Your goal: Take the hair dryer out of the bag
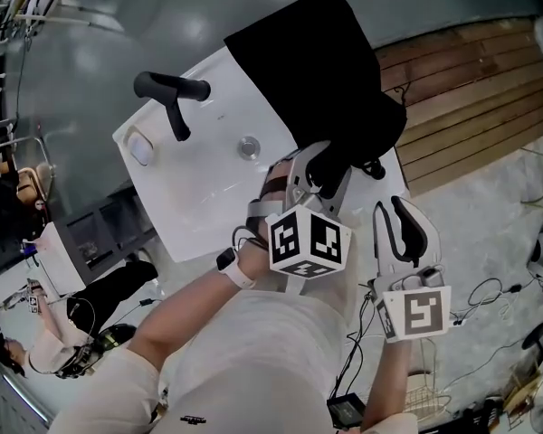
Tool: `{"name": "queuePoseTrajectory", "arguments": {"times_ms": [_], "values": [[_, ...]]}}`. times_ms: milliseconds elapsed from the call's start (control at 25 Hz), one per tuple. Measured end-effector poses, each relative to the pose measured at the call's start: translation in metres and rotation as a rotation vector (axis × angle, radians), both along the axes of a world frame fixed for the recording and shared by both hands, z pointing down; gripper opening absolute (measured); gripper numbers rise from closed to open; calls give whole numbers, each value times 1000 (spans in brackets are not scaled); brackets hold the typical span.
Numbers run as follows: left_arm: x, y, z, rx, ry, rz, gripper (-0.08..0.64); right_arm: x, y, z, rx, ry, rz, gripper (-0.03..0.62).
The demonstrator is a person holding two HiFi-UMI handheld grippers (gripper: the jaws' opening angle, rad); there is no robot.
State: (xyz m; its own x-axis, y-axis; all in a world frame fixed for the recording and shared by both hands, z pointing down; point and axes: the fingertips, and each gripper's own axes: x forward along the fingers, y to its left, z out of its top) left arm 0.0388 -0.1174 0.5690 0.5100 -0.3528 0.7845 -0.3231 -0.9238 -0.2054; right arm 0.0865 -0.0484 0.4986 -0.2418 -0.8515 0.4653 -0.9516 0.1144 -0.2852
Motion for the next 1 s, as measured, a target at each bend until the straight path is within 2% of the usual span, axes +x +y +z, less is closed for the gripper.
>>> {"name": "queuePoseTrajectory", "arguments": {"times_ms": [40, 80, 160, 480, 760, 1000], "values": [[-2, -5, -1, 10, 7, -27, 140, -1, -1, 1, -1, 0, -1, 95], [-3, -9, -2, 8, 19, -55, 66, -1, -2, 2, -3, 0, -2, 95], [-6, -15, -4, -34, 50, -99, 32, -2, -5, 3, -5, 0, -2, 95], [-6, -23, -14, -203, 163, -161, 23, -5, -12, 4, -7, 11, -8, 106], [-3, -40, -38, -387, 303, -254, 23, -7, -30, 8, -20, 54, -74, 195], [0, -58, -47, -410, 337, -284, 23, -12, -56, 13, -39, 92, -119, 210]]}}
